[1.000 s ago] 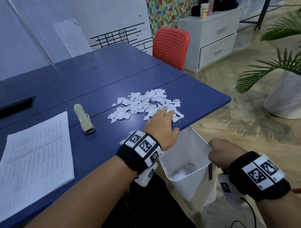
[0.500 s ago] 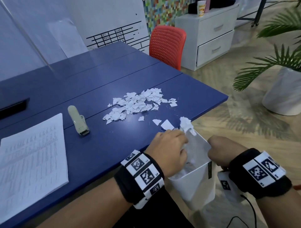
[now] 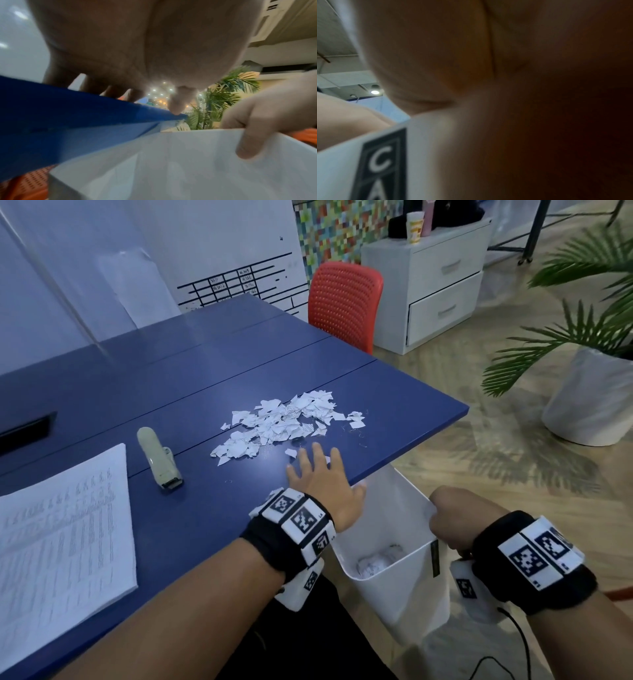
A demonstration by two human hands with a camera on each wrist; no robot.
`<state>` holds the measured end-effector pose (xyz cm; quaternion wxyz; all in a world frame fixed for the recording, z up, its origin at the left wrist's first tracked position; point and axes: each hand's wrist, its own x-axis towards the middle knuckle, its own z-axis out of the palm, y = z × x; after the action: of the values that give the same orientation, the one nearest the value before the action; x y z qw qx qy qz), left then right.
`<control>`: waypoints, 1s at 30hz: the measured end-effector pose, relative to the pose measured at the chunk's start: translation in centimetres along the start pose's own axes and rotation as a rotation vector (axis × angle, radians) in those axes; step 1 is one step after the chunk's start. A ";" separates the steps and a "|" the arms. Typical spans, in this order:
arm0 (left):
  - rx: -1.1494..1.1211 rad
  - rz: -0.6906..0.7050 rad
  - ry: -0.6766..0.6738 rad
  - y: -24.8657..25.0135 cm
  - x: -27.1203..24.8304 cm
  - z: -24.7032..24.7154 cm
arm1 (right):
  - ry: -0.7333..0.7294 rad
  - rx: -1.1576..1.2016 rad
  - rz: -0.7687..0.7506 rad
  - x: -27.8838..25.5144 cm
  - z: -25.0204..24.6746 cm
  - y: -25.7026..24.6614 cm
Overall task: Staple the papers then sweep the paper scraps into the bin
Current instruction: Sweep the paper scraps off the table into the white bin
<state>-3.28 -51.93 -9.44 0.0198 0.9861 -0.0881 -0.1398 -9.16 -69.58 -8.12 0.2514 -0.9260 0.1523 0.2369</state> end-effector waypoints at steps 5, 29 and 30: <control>0.029 0.375 -0.016 1.2 -3.7 1.6 | -0.004 -0.032 -0.017 0.0 -0.2 0.0; -0.101 0.083 -0.071 -8.1 -1.9 -4.0 | -0.032 -0.035 -0.076 0.4 1.6 -3.2; -0.124 0.125 -0.074 -7.5 -2.4 -3.5 | -0.029 -0.040 -0.071 0.4 1.6 -3.2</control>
<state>-3.31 -44.11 -5.86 0.0864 0.9697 -0.1414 -0.1796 -8.11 -66.10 -8.30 0.2432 -0.9322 0.1111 0.2441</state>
